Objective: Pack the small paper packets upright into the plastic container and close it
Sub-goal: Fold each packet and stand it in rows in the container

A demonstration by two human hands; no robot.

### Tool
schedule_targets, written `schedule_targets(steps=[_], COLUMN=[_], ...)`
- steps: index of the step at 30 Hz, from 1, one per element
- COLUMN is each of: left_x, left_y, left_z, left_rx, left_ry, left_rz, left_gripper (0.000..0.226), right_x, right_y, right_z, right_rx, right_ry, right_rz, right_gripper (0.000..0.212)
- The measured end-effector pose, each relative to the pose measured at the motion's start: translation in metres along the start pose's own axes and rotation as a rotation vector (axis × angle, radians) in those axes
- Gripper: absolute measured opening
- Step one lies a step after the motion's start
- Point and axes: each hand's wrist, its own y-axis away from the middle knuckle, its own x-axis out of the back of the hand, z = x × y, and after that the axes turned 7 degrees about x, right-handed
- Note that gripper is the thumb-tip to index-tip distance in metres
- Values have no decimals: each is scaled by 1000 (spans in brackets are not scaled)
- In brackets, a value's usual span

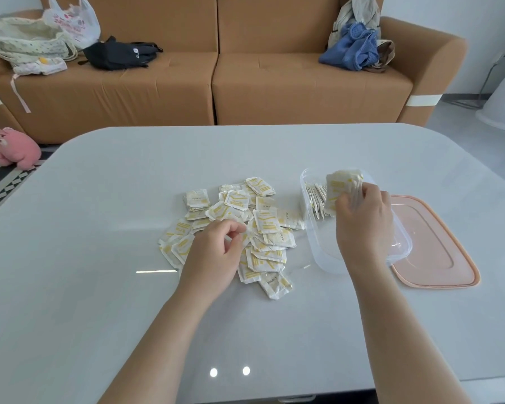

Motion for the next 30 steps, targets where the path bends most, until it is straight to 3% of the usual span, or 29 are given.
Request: schedule_targets(steps=[6, 14, 21, 23, 26, 28, 30], left_x=[2, 5, 5, 5, 5, 2, -1], left_y=[1, 3, 1, 0, 0, -5, -13], left_z=[0, 1, -5, -9, -13, -16, -20], left_rx=[7, 4, 36, 150, 389, 455, 453], left_ry=[-25, -18, -152, -364, -526, -464, -321], left_rz=[-20, -24, 45, 53, -111, -156, -82], left_gripper=[17, 18, 15, 43, 99, 113, 109], right_x=[-5, -5, -6, -5, -7, -16, -29], right_y=[-1, -2, 0, 3, 14, 24, 34], right_z=[12, 8, 7, -4, -28, -36, -36], right_rx=[24, 65, 46, 175, 364, 418, 418], right_ry=[292, 215, 270, 193, -14, -51, 25], right_rz=[-223, -518, -430, -324, -262, -371, -538], right_gripper=[20, 33, 29, 30, 25, 25, 32])
